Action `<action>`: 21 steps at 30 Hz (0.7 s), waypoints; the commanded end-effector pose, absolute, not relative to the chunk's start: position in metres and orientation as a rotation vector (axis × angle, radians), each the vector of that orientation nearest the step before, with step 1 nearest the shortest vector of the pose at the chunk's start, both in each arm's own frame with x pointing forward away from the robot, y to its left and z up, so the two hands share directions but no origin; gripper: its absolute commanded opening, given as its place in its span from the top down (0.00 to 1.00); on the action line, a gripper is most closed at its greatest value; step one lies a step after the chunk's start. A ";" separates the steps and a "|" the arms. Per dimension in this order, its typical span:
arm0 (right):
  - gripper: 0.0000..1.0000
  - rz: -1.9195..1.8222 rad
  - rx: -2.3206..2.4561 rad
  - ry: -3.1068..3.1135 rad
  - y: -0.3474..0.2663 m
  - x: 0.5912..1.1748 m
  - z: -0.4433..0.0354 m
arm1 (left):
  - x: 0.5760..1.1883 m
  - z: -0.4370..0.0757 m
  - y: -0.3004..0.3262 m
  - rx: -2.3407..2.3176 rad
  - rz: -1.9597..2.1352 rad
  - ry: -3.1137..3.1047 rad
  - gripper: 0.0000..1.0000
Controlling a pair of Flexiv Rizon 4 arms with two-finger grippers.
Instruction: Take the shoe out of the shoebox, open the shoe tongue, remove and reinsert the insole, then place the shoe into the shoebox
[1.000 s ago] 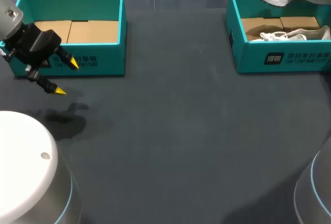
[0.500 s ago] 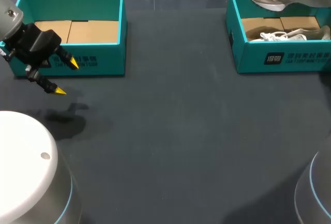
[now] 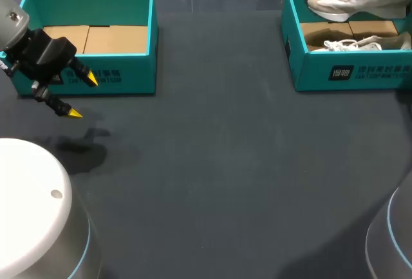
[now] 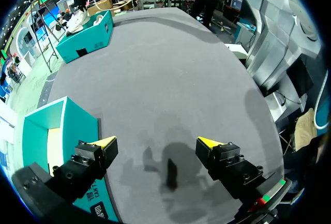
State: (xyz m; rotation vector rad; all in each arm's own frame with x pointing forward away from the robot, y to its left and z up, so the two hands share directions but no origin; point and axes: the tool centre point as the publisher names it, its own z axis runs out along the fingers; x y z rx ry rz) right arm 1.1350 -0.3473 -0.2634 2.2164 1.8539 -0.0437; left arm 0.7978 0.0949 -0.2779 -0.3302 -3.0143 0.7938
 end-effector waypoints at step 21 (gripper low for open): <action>1.00 -0.060 2.198 1.822 -0.346 1.145 -0.296 | 0.797 -0.278 0.095 -0.332 0.789 -3.015 0.00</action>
